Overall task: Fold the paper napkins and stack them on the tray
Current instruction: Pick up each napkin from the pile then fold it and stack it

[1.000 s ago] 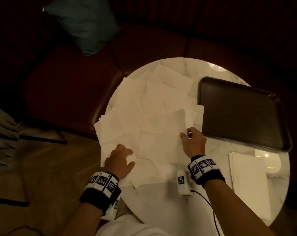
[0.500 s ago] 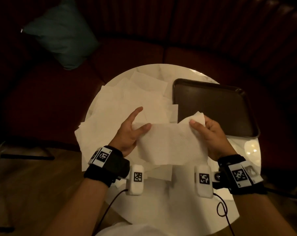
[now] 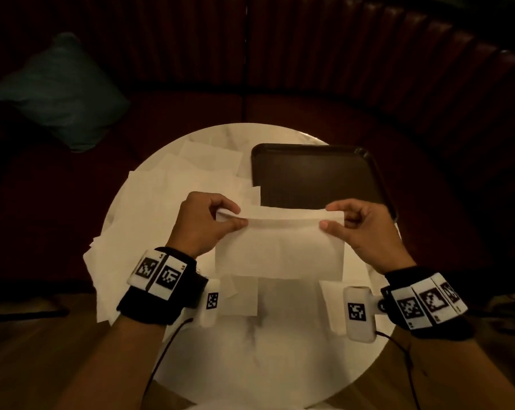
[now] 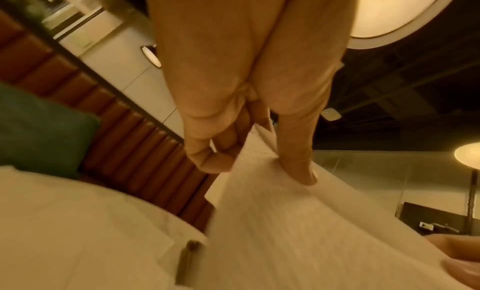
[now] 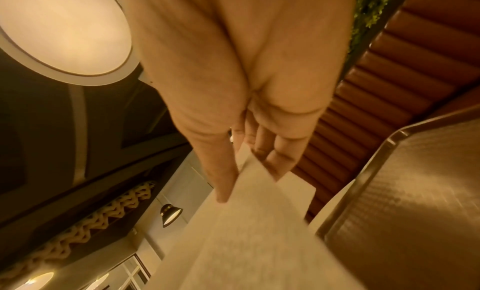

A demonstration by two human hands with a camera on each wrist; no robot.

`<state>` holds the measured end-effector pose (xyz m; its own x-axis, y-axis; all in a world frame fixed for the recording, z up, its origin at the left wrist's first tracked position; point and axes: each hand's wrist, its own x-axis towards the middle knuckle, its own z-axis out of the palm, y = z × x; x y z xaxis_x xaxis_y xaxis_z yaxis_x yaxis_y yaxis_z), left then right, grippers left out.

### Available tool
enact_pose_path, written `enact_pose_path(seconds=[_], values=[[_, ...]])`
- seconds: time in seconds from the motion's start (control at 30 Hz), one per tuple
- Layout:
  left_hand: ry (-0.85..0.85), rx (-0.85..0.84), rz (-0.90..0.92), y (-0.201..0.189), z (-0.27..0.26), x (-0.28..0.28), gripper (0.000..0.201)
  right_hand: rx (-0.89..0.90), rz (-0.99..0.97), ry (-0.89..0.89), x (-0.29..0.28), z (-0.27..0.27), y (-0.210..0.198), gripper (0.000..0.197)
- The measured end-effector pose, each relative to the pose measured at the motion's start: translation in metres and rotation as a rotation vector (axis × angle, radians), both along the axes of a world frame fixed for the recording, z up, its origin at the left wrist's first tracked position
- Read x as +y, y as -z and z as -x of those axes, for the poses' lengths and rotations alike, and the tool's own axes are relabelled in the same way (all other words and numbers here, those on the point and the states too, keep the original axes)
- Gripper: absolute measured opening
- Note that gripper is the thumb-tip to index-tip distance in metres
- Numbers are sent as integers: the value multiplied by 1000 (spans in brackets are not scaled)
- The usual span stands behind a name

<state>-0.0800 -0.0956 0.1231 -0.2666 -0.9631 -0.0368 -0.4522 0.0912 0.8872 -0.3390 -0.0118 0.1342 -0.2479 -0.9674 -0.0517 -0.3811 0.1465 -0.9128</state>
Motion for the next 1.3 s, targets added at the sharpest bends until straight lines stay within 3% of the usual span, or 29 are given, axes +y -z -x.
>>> enact_pose_path(seconds=[0.13,0.2,0.33,0.47,0.67,0.73,0.8,0.87,1.03,1.17,1.3], values=[[93,-146,23,-14,-5,1,14,178,44,-68,-1,9,-6,6],[109,-68,-4,-20,-7,0,13,178,62,-83,-3,11,-8,3],[87,241,-209,-25,-4,-1,18,-35,53,-106,-5,5,-11,9],[21,354,-267,-18,1,-2,27,-202,-4,-113,-4,-6,-4,23],[-144,426,-410,2,-7,-12,33,-502,-120,64,-2,-16,11,15],[-163,407,-472,14,-6,-9,38,-555,-169,150,3,-15,22,19],[-84,366,-526,24,1,-1,16,-526,-195,244,15,-11,37,21],[0,323,-589,32,18,5,12,-488,-210,350,35,-2,56,18],[159,2,-660,59,93,6,14,-453,-275,675,100,26,102,14],[251,-230,-368,90,157,2,20,-472,-404,761,143,40,124,12],[338,-274,-94,107,206,11,7,-431,-476,725,163,43,135,14]])
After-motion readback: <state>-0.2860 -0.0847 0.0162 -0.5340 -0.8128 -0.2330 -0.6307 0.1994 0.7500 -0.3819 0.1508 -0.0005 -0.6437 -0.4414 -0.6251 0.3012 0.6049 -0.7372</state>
